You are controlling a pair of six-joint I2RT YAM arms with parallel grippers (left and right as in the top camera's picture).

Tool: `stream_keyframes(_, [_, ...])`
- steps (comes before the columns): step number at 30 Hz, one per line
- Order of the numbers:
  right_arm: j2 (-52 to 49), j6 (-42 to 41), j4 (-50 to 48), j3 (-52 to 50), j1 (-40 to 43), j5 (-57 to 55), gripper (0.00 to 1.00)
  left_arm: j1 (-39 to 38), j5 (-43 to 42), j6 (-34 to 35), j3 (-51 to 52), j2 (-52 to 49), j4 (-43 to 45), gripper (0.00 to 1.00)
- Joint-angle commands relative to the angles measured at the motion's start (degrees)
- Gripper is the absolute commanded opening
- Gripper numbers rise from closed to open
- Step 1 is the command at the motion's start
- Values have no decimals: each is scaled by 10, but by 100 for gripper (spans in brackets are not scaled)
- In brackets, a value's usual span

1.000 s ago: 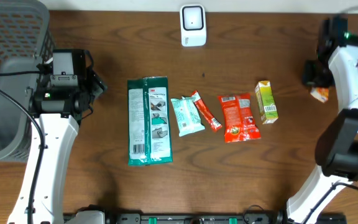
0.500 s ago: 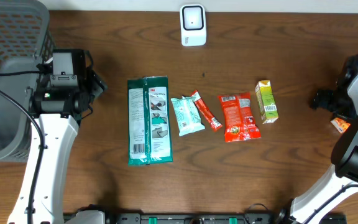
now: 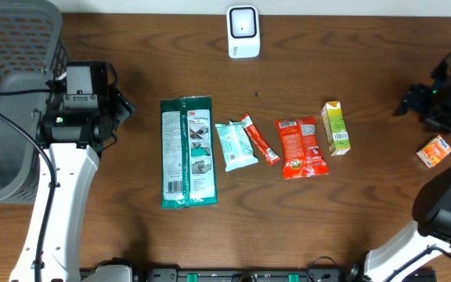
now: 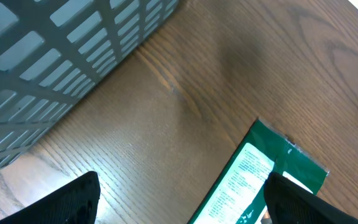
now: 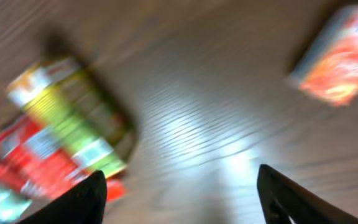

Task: Scan the item barcode
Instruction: 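Move the right gripper back to the red snack bag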

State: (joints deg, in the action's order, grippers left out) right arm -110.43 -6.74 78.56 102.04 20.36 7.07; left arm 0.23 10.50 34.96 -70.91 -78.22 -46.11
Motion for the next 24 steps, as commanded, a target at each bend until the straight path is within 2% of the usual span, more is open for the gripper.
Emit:
stream_keyframes(1, [22,9,19,8,-66,50,63,1,7,7,-12,7,-1,85])
stream_keyframes(6, [30,8,23,8,-200,50,53,1,7,7,-12,7,-1,85])
stream_keyframes(8, [30,7,24,6,-244,40,52,1,7,7,-12,7,-1,85])
stream_keyframes(12, [30,-47,34,-9,-321,-57,51,1,7,7,-12,7,-1,85])
stream_keyframes(14, [30,-79,30,-31,-348,-94,47,1,7,7,-12,7,-1,85])
stream_keyframes(17, [30,-99,5,-86,-367,-98,43,1,7,7,-12,7,-1,85])
stream_keyframes(20, [30,-104,-34,-154,-370,-98,50,1,7,7,-12,7,-1,85])
stream_keyframes(24, [30,-104,-108,-234,-362,-118,51,1,7,7,-12,7,-1,85])
